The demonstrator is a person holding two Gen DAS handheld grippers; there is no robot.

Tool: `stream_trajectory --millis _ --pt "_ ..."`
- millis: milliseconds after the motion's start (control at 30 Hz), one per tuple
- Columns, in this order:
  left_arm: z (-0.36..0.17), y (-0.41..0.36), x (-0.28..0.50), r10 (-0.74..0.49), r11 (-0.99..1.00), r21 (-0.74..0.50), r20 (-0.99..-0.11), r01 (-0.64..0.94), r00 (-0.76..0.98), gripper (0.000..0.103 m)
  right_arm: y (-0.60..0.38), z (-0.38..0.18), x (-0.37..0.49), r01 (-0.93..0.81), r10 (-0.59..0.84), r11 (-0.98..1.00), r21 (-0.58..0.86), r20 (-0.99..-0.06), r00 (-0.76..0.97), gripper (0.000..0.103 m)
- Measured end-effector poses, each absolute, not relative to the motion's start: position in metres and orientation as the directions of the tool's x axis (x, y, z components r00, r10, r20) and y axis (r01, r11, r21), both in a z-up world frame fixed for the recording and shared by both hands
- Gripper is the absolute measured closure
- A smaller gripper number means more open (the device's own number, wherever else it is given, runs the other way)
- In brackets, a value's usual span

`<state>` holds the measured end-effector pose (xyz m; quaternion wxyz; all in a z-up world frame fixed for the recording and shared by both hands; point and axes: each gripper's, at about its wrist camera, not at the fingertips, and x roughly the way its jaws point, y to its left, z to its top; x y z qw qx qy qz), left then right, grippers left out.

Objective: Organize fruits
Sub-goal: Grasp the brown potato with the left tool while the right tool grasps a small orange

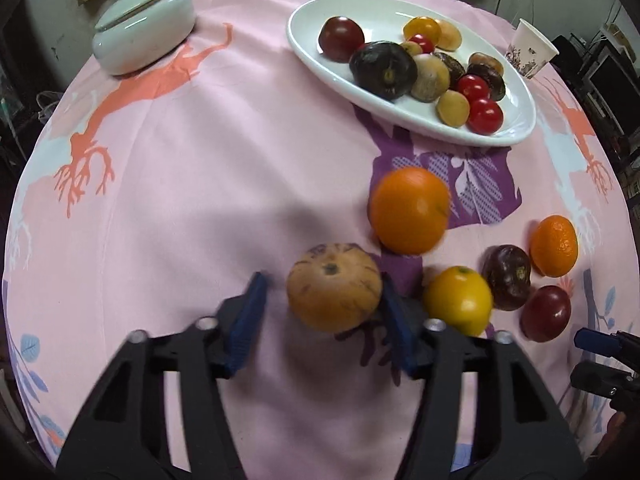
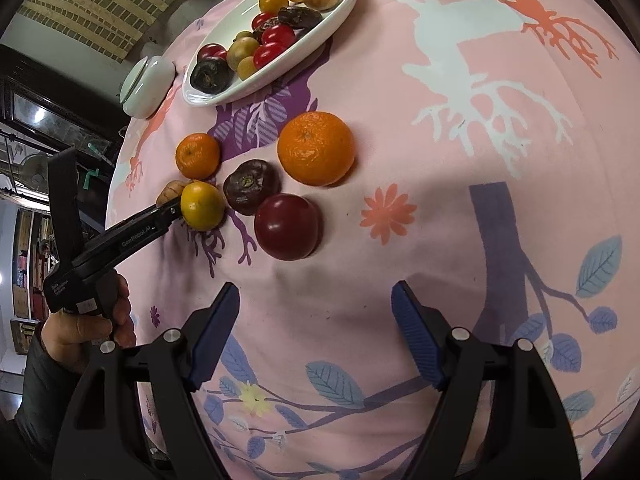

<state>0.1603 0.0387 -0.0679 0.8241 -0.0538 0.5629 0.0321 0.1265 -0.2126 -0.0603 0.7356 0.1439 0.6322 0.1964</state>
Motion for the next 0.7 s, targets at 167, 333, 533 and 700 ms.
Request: stream_trajectory --millis 167,333,533,700 --pt "-0.064 0.046 0.150 -0.062 0.984 -0.117 -0.933 -0.137 0.355 0.061 -0.203 -0.058 0.131 -0.128 0.465 0.884 0.450 -0.876 0.128 0.024" --pt "-0.054 0.052 0.124 -0.081 0.974 -0.150 -0.929 -0.168 0.361 0.061 -0.194 -0.047 0.140 -0.189 0.411 0.907 0.377 -0.890 0.197 0.024" --pt "-0.048 0.054 0.106 -0.106 0.958 -0.194 -0.924 -0.210 0.368 0.061 -0.185 -0.043 0.172 -0.189 0.361 0.928 0.320 -0.897 0.254 0.024" --pt "-0.047 0.052 0.108 -0.122 0.958 -0.205 -0.924 -0.201 0.363 0.061 -0.169 -0.052 0.193 -0.216 0.260 0.955 0.202 -0.922 0.288 0.031"
